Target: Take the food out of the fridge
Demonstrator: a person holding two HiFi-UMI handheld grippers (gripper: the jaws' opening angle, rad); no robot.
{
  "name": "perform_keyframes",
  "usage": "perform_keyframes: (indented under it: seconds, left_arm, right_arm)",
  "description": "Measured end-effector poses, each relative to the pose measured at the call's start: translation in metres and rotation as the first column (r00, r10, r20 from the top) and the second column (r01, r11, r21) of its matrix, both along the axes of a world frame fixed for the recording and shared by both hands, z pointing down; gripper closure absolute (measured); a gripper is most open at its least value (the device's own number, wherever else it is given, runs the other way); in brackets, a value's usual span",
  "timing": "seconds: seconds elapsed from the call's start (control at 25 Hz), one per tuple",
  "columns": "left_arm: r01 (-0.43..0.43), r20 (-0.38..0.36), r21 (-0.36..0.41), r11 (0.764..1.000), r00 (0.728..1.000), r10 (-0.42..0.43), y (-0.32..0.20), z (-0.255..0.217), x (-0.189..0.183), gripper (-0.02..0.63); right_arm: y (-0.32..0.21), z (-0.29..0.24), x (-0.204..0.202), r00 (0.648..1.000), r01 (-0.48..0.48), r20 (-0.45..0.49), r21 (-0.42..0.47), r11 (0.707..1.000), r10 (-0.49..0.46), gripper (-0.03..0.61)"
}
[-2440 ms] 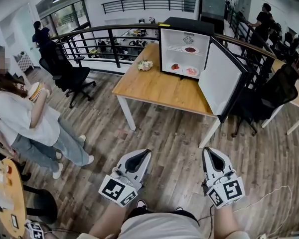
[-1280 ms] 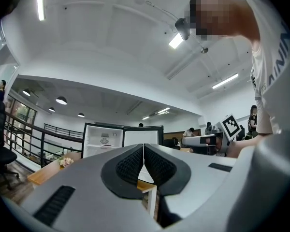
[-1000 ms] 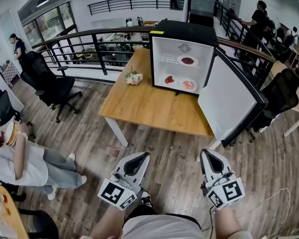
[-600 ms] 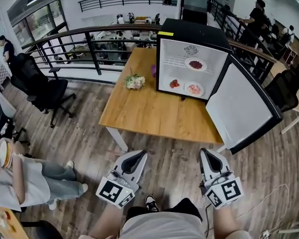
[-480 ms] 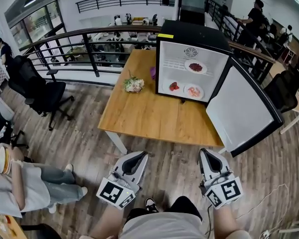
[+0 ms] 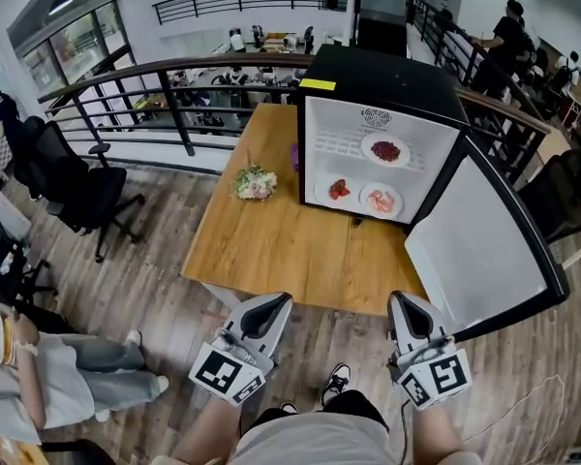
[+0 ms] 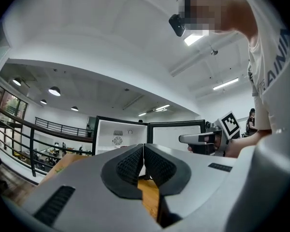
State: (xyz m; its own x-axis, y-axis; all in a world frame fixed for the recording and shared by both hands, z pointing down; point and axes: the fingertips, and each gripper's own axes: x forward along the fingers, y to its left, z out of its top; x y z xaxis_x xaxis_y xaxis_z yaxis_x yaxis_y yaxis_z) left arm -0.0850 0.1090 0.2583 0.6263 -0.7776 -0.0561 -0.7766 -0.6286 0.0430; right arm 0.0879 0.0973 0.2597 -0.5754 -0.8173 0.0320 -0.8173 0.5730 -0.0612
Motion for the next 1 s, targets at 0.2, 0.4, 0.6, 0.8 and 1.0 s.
perform_keyframes:
  seconds: [0.2,0.4,0.6,0.8,1.0]
  left_arm:
    - [0.005,-0.001,-0.017,1.000,1.000,-0.005,-0.054,-0.001,0.035,0.604]
    - [0.013,0.000,-0.020,1.000,1.000,-0.013,-0.092,-0.001,0.062,0.604]
    - [0.030,0.023,-0.025,0.999,0.999,-0.030,-0.118,0.001,0.071,0.604]
    - [0.013,0.035,-0.024,1.000,0.999,-0.012,-0.141,0.001,0.068,0.604]
    - [-0.020,0.028,-0.023,1.000,0.999,0.021,-0.162,0.008,0.043,0.604]
  right_arm:
    - [-0.050,0.009,0.030,1.000,0.005,0.021,-0.010,1.000,-0.005,0.560]
    - [-0.088,0.017,0.047,1.000,0.025,0.008,-0.013,1.000,-0.025,0.560]
    - [-0.114,0.023,0.055,0.999,0.030,0.018,-0.029,0.999,-0.030,0.560]
    - [-0.134,0.025,0.056,0.999,0.002,0.035,-0.048,0.999,-0.001,0.559]
    - [-0.149,0.029,0.040,0.997,-0.059,0.035,-0.070,0.996,0.062,0.560]
